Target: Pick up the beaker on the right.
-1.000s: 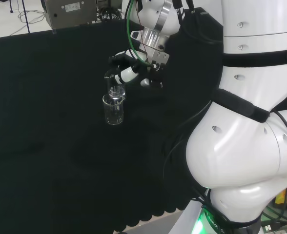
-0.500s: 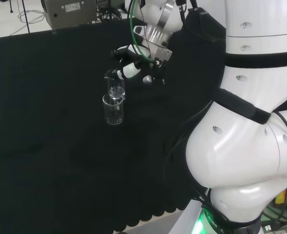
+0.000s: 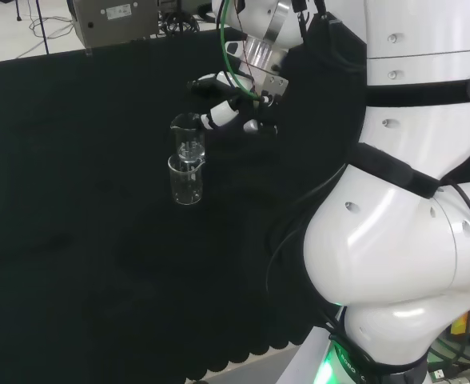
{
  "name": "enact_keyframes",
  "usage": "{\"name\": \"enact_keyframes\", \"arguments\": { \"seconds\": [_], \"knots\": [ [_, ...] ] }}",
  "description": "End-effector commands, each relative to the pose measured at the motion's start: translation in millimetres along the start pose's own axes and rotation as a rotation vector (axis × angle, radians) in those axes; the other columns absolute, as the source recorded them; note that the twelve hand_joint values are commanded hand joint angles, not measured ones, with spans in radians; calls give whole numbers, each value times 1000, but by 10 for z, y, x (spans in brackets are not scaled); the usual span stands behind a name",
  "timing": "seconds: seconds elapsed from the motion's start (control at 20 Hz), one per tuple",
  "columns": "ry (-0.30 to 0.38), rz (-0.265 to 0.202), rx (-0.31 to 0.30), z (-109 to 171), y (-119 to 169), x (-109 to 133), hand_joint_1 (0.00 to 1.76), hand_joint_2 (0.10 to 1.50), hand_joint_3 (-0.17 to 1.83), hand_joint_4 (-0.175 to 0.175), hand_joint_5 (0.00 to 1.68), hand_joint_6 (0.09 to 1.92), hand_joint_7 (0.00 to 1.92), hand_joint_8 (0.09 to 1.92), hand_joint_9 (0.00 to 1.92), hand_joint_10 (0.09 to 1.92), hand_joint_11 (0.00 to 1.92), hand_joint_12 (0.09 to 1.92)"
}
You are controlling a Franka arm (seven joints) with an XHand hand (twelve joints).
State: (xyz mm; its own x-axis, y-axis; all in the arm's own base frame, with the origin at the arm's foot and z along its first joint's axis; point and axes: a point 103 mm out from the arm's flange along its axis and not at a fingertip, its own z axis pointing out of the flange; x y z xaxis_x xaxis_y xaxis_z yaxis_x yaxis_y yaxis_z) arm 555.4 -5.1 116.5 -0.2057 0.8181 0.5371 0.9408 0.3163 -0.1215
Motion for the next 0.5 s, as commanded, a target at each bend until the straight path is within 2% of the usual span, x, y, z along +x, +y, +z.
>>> {"name": "enact_keyframes", "arguments": {
  "seconds": [0.05, 0.5],
  "knots": [
    [48, -5, 37, 52, -49, -357, 914, 519, 670, -32, 445, 87, 101, 685, 258, 649, 0, 1388],
    [68, -62, 52, 123, -105, -406, 920, 512, 667, -30, 456, 87, 132, 682, 291, 660, 0, 1374]
  ]
}}
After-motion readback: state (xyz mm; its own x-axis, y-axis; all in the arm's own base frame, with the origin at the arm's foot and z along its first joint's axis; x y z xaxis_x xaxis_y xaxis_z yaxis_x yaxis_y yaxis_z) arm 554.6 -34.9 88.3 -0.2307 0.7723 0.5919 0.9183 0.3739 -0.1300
